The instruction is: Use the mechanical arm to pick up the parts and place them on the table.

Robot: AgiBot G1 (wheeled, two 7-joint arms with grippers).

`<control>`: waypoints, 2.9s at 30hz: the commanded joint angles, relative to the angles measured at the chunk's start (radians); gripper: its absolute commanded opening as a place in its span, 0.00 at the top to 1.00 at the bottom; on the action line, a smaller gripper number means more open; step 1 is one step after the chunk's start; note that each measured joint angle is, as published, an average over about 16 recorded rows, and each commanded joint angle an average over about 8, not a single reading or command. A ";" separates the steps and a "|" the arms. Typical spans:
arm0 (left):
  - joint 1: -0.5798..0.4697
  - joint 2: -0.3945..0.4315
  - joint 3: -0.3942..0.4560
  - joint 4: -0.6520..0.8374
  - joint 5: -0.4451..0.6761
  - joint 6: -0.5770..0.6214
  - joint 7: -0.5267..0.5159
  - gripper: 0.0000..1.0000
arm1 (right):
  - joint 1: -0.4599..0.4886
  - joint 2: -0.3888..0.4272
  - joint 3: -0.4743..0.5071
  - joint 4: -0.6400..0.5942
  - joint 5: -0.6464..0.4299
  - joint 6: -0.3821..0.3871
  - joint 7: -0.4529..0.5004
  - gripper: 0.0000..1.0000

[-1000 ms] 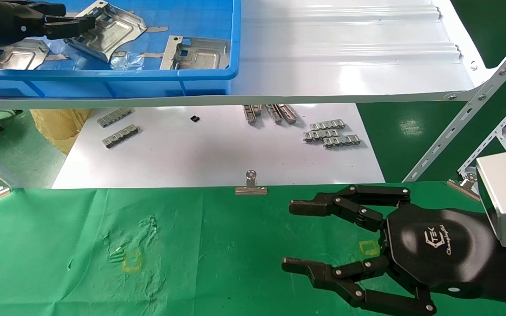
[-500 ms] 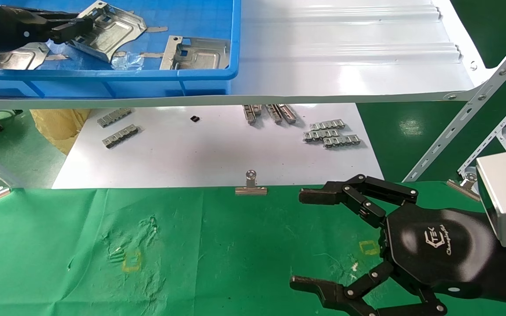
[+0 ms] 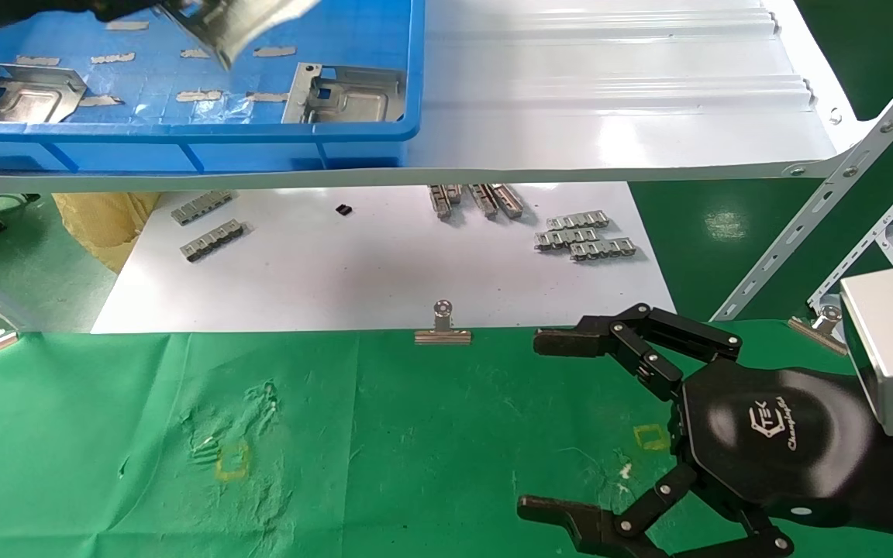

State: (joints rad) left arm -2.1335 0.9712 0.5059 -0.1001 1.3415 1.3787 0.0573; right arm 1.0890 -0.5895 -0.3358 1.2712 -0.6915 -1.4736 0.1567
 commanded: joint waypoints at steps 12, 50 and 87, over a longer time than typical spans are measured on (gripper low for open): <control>0.153 -0.084 0.100 -0.283 -0.121 0.235 0.182 1.00 | 0.000 0.000 0.000 0.000 0.000 0.000 0.000 0.00; 0.327 -0.062 0.480 -0.073 -0.034 0.195 0.634 0.00 | 0.000 0.000 -0.001 0.000 0.001 0.000 0.000 0.00; 0.530 -0.165 0.302 -0.315 -0.266 0.205 0.360 0.00 | 0.000 0.001 -0.002 -0.001 0.001 0.001 -0.001 0.00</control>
State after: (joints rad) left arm -1.6040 0.8060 0.8085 -0.4153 1.0758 1.5839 0.4170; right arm 1.0893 -0.5890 -0.3373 1.2705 -0.6902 -1.4730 0.1558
